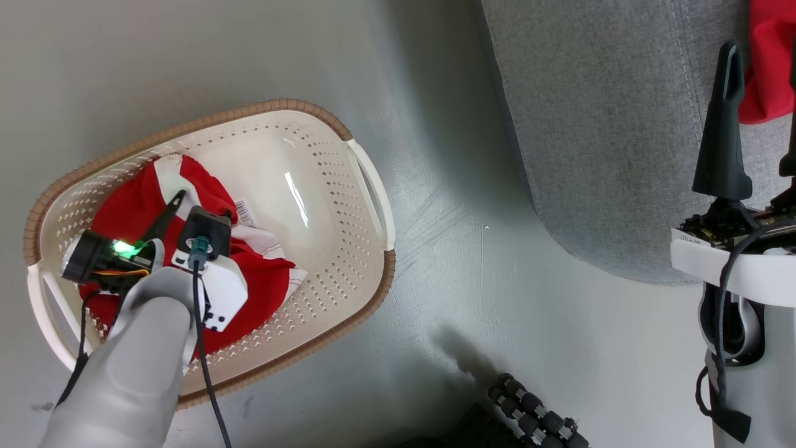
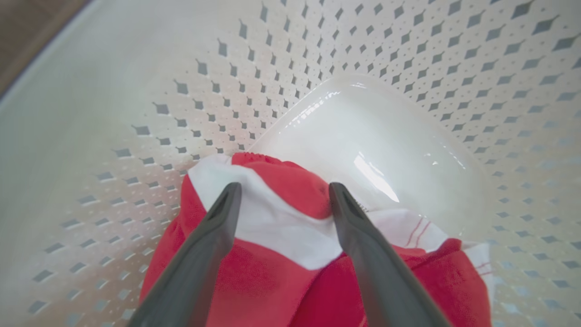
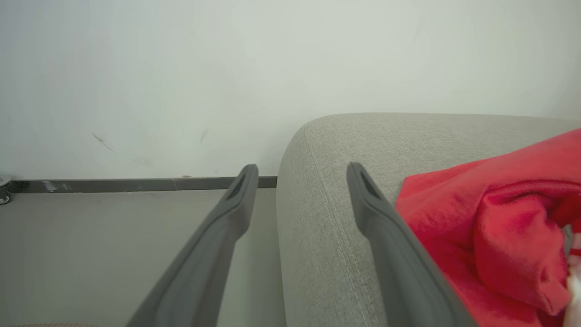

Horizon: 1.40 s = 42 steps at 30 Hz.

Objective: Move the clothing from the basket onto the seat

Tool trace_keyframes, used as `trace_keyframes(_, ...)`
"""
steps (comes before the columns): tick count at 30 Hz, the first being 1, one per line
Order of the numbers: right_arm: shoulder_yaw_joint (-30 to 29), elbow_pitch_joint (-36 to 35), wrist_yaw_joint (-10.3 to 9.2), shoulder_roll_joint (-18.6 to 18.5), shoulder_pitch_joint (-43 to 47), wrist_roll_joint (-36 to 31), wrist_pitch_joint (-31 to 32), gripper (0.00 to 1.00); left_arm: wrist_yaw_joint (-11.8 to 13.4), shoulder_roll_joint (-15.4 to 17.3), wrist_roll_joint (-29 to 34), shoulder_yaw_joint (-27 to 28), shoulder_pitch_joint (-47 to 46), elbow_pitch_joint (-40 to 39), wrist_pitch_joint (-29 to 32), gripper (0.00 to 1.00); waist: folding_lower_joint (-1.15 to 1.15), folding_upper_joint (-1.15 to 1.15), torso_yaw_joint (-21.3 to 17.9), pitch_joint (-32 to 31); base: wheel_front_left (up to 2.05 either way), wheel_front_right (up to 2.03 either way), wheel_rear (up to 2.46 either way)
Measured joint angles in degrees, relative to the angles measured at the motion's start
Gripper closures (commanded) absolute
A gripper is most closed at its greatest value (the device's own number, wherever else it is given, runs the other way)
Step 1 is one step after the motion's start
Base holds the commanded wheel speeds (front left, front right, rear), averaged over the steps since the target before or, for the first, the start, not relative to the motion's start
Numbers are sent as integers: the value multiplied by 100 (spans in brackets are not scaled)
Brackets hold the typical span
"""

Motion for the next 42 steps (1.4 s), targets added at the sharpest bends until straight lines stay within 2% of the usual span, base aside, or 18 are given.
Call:
trace_keyframes(8,13,0,0,0,-120,27,-1,0,193,23,1,31,-124,126,49,0,0,0,-27,115,0,0,0)
trace_keyframes(9,13,3,0,0,-120,29,-1,0,220,16,1,30,-141,159,77,3,0,0,-29,126,0,0,0)
trace_keyframes(10,16,4,0,0,-121,32,-1,0,234,12,1,29,-160,198,107,33,0,0,-31,135,0,0,0)
trace_keyframes(11,23,11,0,0,-128,32,-1,0,234,11,2,27,-170,227,109,75,0,0,-33,138,0,0,0)
trace_keyframes(12,30,19,0,0,-143,32,-1,0,235,7,9,16,-175,256,127,97,0,0,-34,137,0,0,0)
trace_keyframes(13,31,24,0,0,-170,33,-1,0,234,0,22,5,-175,269,126,100,0,0,-36,135,0,0,0)
trace_keyframes(18,-5,47,0,0,-230,44,-1,0,234,-90,59,-68,-217,253,65,100,0,0,-35,116,0,0,0)
trace_keyframes(42,29,330,0,-2,-448,124,-33,0,162,-94,163,-319,-143,-151,-199,100,0,0,269,-336,0,0,0)
